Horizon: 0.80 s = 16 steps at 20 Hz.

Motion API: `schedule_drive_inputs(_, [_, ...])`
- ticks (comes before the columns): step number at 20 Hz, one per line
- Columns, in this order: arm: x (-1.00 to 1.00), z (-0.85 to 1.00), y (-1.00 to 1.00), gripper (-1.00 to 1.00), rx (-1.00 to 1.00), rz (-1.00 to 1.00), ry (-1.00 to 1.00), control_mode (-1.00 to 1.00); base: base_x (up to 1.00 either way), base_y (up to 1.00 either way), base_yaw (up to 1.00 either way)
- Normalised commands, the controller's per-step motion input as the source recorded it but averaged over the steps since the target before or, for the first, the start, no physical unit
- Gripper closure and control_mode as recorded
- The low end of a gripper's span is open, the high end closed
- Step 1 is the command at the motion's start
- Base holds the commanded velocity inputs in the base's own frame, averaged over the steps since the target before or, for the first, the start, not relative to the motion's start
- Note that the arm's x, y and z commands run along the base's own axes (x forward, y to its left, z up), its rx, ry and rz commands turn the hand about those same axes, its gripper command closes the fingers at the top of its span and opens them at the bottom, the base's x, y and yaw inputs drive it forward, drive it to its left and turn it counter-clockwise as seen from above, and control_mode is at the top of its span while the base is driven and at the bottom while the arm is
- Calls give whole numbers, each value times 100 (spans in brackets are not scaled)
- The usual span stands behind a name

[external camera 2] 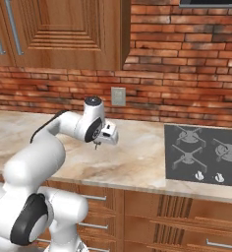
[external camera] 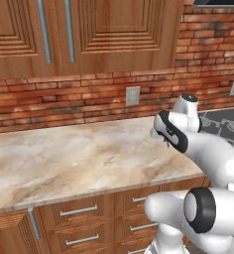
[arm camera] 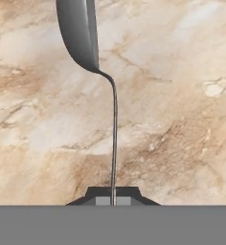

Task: Organize the utensils by type. Pick up the wooden spoons from the counter and place them in the open cabinet. Then pick up the metallic utensils from the counter and place them in the open drawer.

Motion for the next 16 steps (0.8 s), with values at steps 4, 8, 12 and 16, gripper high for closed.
schedule_drive_inputs(4, [-29,54,12,100,-5,0,0,-100,0,0,0])
schedule_drive_inputs(8, [-22,63,11,100,-1,0,0,-100,0,0,0])
schedule_drive_inputs(12, [-23,52,17,100,-2,0,0,-100,0,0,0])
schedule_drive_inputs(16, [-29,38,24,100,-3,0,0,-100,0,0,0])
